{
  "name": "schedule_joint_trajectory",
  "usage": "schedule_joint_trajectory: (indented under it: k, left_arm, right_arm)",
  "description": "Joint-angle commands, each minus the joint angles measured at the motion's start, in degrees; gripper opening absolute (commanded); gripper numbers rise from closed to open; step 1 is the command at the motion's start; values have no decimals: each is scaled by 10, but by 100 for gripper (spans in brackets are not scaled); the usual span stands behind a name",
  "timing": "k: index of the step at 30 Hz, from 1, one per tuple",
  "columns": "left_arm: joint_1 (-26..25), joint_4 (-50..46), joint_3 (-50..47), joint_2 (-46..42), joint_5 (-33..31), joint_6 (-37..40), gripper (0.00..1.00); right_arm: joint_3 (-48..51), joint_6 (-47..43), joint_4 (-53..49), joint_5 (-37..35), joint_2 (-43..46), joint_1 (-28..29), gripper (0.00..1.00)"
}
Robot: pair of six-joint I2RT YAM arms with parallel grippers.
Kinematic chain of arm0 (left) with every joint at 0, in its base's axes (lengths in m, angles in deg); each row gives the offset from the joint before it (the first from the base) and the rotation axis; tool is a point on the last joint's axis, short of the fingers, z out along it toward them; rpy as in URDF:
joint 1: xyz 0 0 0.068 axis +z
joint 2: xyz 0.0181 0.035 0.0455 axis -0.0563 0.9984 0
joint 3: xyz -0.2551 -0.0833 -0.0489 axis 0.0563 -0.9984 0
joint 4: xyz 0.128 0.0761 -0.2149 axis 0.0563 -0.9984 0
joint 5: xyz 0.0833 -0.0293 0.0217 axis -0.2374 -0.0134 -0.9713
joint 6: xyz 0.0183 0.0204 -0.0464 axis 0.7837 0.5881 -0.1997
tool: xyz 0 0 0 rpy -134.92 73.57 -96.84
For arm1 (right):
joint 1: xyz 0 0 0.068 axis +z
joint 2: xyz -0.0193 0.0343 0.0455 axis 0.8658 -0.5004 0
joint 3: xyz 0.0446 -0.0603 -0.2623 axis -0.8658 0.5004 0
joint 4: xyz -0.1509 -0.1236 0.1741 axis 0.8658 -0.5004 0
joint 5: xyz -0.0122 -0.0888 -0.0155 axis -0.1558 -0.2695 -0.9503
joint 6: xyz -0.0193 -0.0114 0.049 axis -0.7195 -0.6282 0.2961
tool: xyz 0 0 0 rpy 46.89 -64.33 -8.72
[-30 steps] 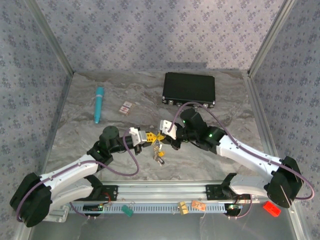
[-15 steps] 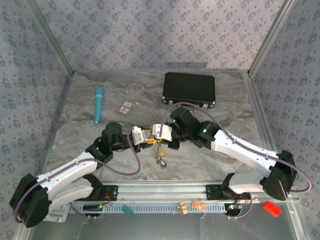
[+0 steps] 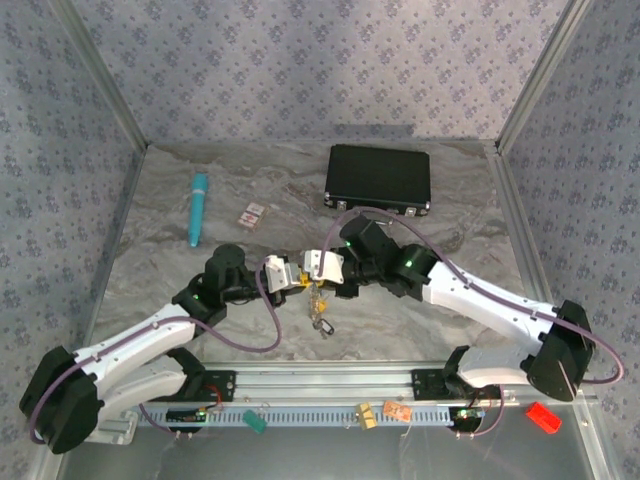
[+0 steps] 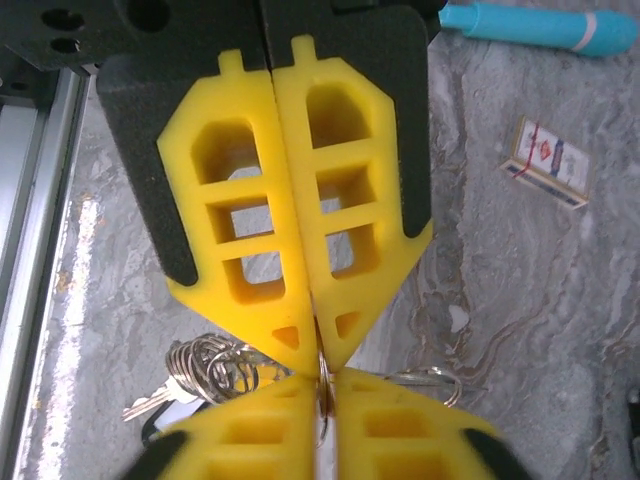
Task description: Put the keys on the keyring
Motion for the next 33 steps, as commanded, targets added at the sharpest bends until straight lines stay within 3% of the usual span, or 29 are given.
schedule_joint_trajectory:
  k: [1, 5, 14, 33]
  left_arm:
    - [-2, 59, -15, -10, 7, -17, 0]
    - [-2, 129, -40, -5, -17, -44, 0]
    - [-2, 248, -76, 2, -54, -83, 0]
    - [-2, 289, -92, -11, -47, -71, 0]
  right_arm:
    - [25, 31, 66, 33, 36, -15, 33]
    - [70, 89, 113, 74, 63, -55, 41]
    - [151, 169, 239, 93, 129, -97, 41]
    - [149, 192, 220, 169, 135, -129, 39]
